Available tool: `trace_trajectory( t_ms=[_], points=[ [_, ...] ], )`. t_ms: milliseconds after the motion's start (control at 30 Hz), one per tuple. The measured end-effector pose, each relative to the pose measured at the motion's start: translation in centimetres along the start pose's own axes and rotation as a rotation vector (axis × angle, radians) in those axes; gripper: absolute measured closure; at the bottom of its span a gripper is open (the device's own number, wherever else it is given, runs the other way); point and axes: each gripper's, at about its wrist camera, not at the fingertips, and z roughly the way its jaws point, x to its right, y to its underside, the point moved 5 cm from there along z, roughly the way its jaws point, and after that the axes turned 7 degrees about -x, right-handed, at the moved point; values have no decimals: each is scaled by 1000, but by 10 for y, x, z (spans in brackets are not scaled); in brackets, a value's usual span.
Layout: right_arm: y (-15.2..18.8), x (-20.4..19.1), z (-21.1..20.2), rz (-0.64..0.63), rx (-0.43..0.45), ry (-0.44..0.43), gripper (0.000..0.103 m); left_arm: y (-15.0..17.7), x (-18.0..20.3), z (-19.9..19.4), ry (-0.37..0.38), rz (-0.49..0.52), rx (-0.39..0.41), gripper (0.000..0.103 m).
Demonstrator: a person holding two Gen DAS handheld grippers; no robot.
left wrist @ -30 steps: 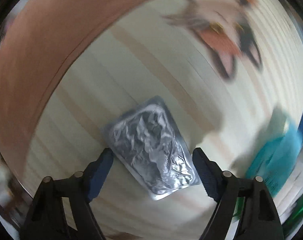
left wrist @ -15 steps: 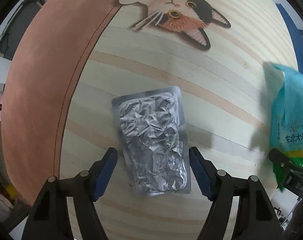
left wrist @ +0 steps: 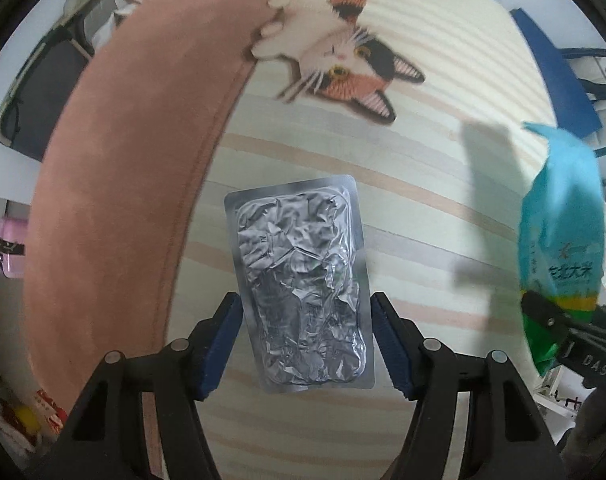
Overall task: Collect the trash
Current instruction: 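Carry the foil pack and rice bag to the bin and open both tools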
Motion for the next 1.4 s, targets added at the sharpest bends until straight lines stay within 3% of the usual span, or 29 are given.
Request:
trace_trajectory(
  t_ms=[233,433,633,867,1033,1200,1300,1400],
  points=[
    [39,-14,-19,32,45,-74,24,17,-4,-56,5,49,123,41],
    [86,-44,-42,47,110,-78,24,53,-13,-88,50,79,216,41],
    [153,-75,-56,82,182,-63,27,101,-42,-91,108,146,260,41],
    [251,-131,-25,176,229,-57,36,179,-111,-57,181,203,212,41],
    [326,-180,-5,231,250,-67,36,220,-150,-42,217,251,197,41],
    [419,-221,31,272,176,-126,36,268,-193,-19,247,238,129,41],
    [465,-236,72,288,104,-170,36,299,-212,21,244,233,51,41],
    [500,-241,140,306,7,-193,36,317,-217,78,219,222,-32,41]
  ],
)
